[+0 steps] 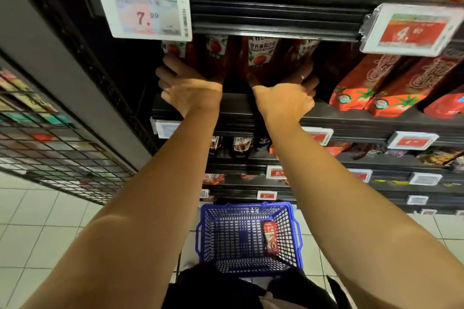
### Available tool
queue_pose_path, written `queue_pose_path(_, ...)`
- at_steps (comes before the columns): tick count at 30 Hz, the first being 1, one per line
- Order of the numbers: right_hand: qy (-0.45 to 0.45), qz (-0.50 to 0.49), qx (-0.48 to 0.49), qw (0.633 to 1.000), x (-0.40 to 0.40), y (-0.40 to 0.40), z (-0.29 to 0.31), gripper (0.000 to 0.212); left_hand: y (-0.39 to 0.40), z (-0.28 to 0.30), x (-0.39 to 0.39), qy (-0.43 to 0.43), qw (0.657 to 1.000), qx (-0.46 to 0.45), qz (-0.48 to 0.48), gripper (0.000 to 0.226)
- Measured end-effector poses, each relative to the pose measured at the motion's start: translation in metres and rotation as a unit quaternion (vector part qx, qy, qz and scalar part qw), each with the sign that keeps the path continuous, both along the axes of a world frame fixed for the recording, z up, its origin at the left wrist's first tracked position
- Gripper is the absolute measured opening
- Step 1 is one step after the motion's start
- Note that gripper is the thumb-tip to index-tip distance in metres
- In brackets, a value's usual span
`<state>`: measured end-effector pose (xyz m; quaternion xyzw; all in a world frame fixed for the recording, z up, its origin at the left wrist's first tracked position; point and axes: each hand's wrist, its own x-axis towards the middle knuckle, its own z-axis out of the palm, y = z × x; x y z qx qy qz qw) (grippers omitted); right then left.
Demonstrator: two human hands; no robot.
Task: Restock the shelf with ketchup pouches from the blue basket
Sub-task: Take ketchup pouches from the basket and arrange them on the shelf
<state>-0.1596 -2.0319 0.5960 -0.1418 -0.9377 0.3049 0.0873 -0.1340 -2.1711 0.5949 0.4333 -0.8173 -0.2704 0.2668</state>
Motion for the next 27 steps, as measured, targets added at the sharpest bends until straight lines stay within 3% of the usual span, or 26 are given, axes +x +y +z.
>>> queue_pose_path(4, 0.018, -0.001, -0.022, 1.0, 0.007, 0.006, -0.001, 0.123, 0.0, -0.001, 0.004, 0.001, 1.0, 0.013, -0.016, 0.116)
queue_pose_path(9, 0.06, -0.003, -0.019, 0.998, 0.032, 0.019, -0.006, 0.082, -0.012, -0.004, 0.017, 0.037, 0.995, 0.047, -0.08, 0.097)
queue_pose_path(13, 0.09, 0.044, -0.01, 0.995, 0.061, 0.032, -0.013, 0.057, -0.013, -0.006, 0.033, 0.102, 0.981, 0.065, -0.152, 0.066)
queue_pose_path(17, 0.159, 0.096, -0.079, 0.979, 0.09, 0.054, -0.02, 0.034, -0.018, -0.007, 0.047, 0.072, 0.97, 0.057, -0.224, 0.029)
queue_pose_path(20, 0.194, 0.09, -0.126, 0.969, 0.111, 0.076, -0.029, 0.027, -0.016, -0.008, 0.068, 0.079, 0.957, 0.013, -0.279, 0.021)
queue_pose_path(23, 0.166, 0.094, -0.133, 0.973, 0.132, 0.103, -0.055, 0.029, -0.005, -0.02, 0.097, 0.131, 0.93, -0.061, -0.339, 0.018)
queue_pose_path(27, 0.005, 0.096, -0.133, 0.986, 0.155, 0.142, -0.106, 0.023, 0.029, -0.06, 0.141, 0.182, 0.906, -0.098, -0.37, 0.013)
